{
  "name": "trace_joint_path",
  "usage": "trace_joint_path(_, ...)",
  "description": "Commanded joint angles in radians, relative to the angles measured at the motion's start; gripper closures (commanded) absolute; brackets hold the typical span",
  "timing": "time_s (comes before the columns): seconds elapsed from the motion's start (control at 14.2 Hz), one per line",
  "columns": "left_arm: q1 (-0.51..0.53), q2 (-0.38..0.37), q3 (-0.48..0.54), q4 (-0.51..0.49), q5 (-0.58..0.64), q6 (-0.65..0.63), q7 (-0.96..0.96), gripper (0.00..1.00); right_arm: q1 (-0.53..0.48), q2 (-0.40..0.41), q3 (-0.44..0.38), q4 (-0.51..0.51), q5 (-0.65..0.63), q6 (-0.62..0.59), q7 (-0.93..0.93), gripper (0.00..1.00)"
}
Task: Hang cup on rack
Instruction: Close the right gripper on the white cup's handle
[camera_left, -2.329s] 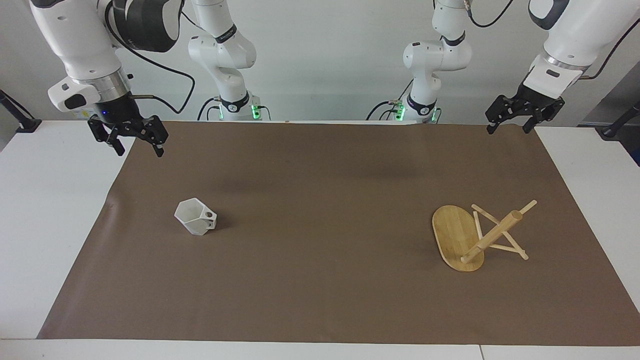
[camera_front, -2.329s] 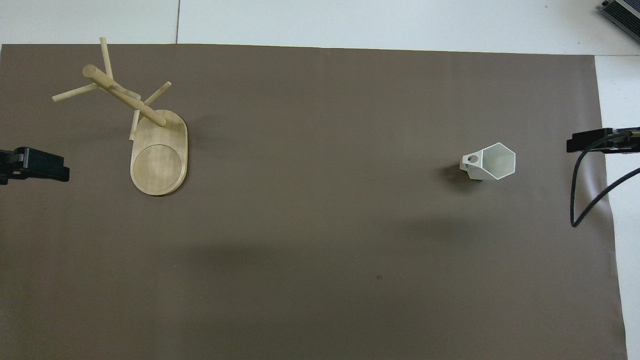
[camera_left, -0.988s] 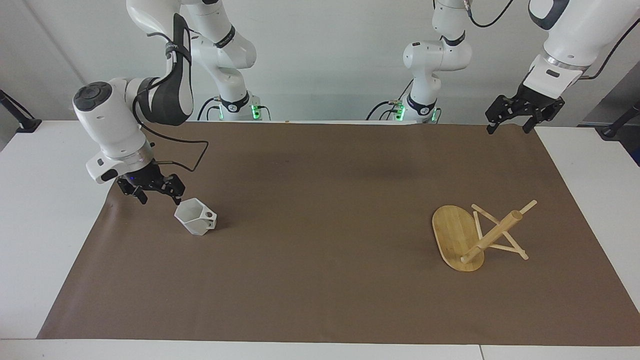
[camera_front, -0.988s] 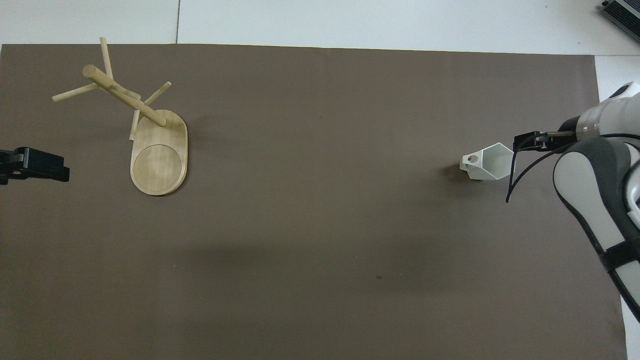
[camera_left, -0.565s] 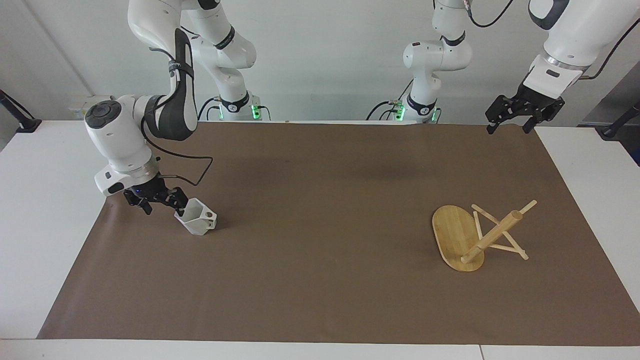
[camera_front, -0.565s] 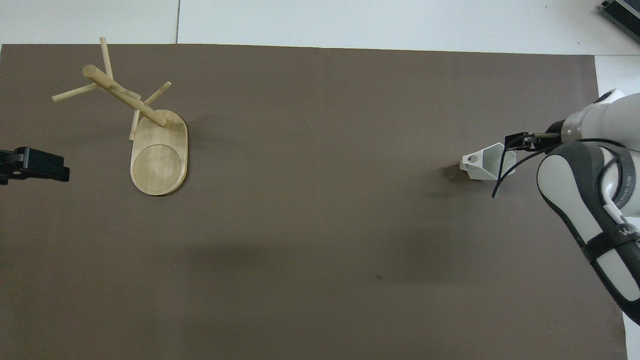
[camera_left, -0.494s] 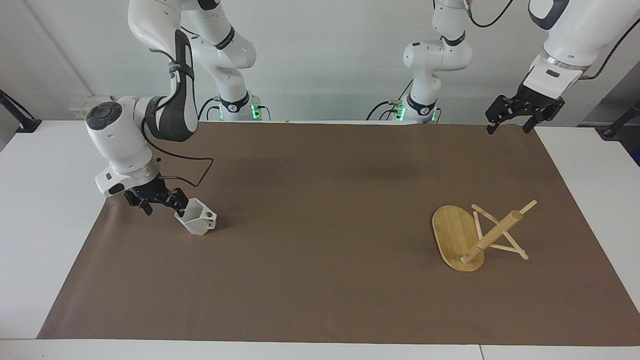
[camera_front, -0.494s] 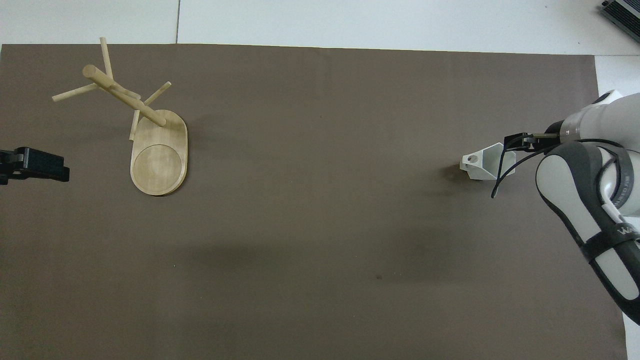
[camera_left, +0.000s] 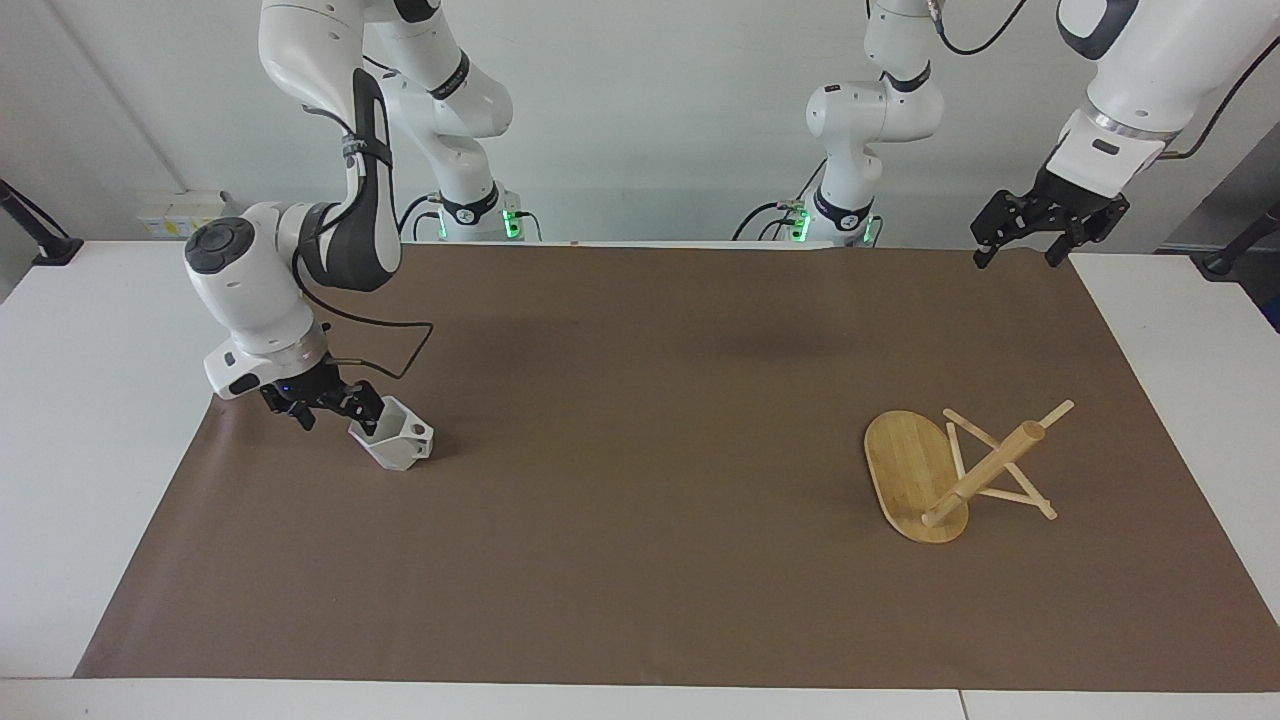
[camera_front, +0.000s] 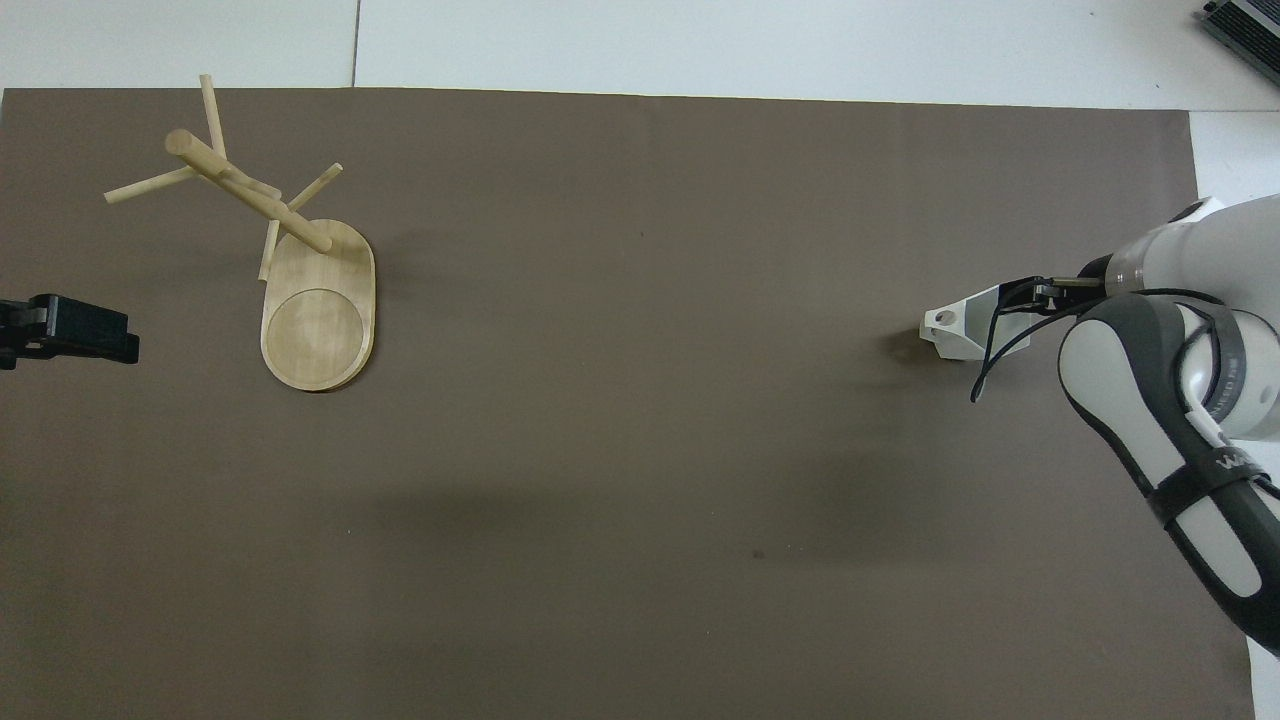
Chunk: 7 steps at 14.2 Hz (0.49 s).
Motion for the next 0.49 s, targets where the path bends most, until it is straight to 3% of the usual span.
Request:
trace_joint_path(0.0, 0.003, -0.022, -0.002, -0.022, -0.002, -0.003, -0.009, 0.00, 0.004, -0.010, -0.003, -0.048, -0.025, 0.044, 0.030, 0.00)
trace_joint_path(0.42, 0.003, -0.022, 0.001, -0.022, -0.002, -0.003, -0.009, 0.00, 0.004, -0.011, -0.003, -0.048, -0.023, 0.031, 0.037, 0.00)
